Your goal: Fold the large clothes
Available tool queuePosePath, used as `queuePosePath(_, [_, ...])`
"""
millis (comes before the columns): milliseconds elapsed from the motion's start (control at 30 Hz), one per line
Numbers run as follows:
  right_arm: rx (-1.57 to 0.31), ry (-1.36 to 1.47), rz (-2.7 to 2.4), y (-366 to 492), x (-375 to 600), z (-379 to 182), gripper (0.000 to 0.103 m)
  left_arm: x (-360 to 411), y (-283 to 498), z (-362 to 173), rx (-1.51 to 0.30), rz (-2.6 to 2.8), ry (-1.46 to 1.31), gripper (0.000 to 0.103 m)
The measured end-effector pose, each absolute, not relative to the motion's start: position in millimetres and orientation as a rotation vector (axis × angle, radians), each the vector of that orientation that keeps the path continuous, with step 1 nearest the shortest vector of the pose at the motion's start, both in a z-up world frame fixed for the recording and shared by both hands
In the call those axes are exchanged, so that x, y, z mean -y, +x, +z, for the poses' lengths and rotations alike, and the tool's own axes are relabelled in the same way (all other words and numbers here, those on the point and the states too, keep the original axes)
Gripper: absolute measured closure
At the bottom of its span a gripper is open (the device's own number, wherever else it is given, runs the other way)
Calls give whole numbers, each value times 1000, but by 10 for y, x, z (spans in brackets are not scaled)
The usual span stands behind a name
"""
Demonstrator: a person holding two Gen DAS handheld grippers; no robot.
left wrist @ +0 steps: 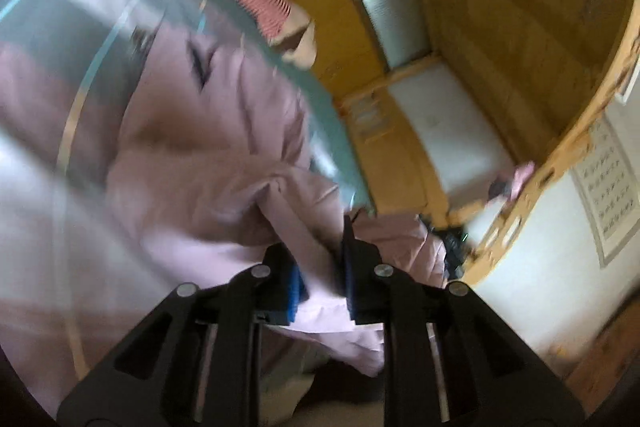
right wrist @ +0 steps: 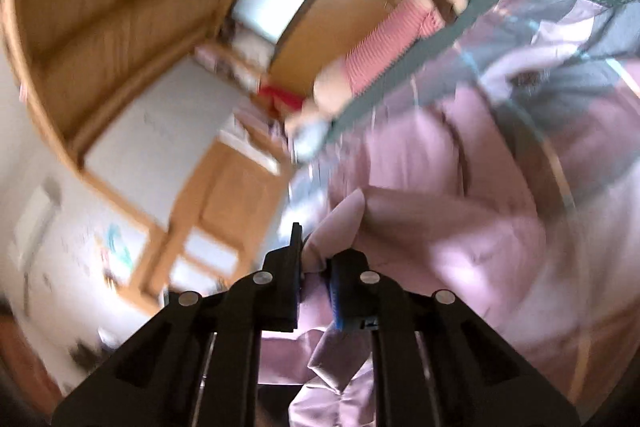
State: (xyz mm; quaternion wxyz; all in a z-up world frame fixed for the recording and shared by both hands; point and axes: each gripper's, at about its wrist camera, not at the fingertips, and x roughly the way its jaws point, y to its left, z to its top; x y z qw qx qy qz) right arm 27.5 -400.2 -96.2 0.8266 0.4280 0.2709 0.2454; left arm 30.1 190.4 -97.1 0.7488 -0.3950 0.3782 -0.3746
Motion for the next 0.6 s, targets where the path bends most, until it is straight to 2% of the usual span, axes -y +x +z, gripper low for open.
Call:
queuePosePath(167, [-548,1035,316,1299,4342,-1175,91,-1970,1402,-871,-797,-658,-985,85])
queuePosePath(267, [-624,1130,207,1821,4394,-1560,89,-1976,1889,-1069,-828,-569,-1096,74])
queuePosePath(300, [-672,1148,158,2007,4382,-1763,87,-1984,1923,-1164,-819,-534,-1134,61])
queuePosePath(333, [-703,1155,125,2111,4372,-1889,83,-1981,1901,-1212,-812,-499,-1143,32])
queuePosePath(400, [-741,1190,104,2264,4401,-2161,77,-2046,1708,-1276,-787,-390,-1102,9])
queuePosePath(500, [-740,1222,125,2257,4499,-2321,61,-1924,1306,-1365,-753,-306,-941,9])
queuePosePath(600, [-732,1248,145,2209,4561,-2350,37,-1618,968,-1542,-724,-232,-779,8])
